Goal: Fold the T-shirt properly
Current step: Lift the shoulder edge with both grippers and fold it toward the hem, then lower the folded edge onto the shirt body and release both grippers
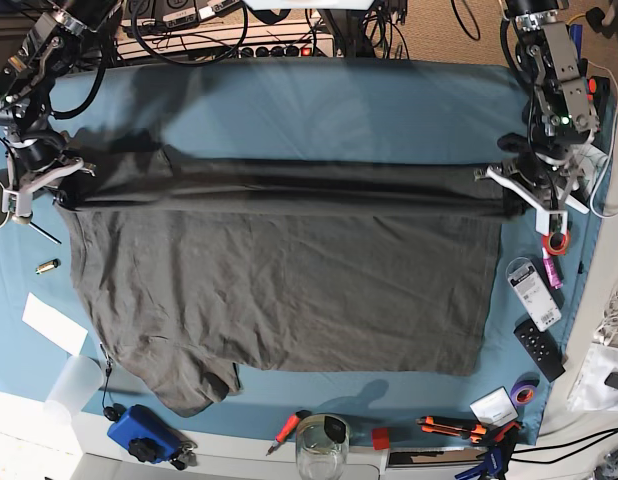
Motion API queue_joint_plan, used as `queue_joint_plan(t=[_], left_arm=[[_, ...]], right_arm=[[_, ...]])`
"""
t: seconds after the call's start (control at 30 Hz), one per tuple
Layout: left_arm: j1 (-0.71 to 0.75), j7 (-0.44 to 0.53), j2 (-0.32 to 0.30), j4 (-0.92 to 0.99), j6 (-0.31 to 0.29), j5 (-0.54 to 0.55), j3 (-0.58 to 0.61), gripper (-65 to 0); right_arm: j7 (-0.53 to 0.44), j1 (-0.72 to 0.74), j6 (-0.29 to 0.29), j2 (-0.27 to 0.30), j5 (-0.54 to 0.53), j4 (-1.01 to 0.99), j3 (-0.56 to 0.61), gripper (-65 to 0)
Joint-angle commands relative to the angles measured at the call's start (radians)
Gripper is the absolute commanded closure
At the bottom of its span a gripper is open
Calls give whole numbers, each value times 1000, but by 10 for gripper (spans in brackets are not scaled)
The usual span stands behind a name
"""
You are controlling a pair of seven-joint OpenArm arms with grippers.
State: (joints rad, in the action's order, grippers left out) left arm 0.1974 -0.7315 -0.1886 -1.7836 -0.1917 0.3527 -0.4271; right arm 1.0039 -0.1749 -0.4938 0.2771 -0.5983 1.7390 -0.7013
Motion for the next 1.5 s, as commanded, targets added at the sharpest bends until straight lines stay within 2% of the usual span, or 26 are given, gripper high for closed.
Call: queue_joint_plan(t=[0.0,0.27,0.6,0.8,1.23,1.3,1.4,1.47], left_arm=[[-19,25,-11,-17,11,-8,-7,0],[-46,53,-10,-8,10,-27,-7,0],[-99,53,-9,93,6,-26,-7,0],[-150,52,-5,132,7,-23,-7,0],[-156,76,-5,134,6,-13,17,0],[-156,105,-6,134,6,-42,61,0],[-166,116,-6,134,24,-150,144,0],[-174,116,-6,134,90,-209,185,0]], right_arm=[[-45,12,6,23,7,13,7,0],[-72,68,50,22,129,9,87,0],[-69,227,40,22,118,-249,87,0],[-58,288,38,23,133,-267,87,0],[-98,289,49,22,175,-295,87,0],[-111,289,68,22,182,-295,87,0],[-111,289,68,22,192,-295,87,0],[-111,289,68,23,201,-295,87,0]])
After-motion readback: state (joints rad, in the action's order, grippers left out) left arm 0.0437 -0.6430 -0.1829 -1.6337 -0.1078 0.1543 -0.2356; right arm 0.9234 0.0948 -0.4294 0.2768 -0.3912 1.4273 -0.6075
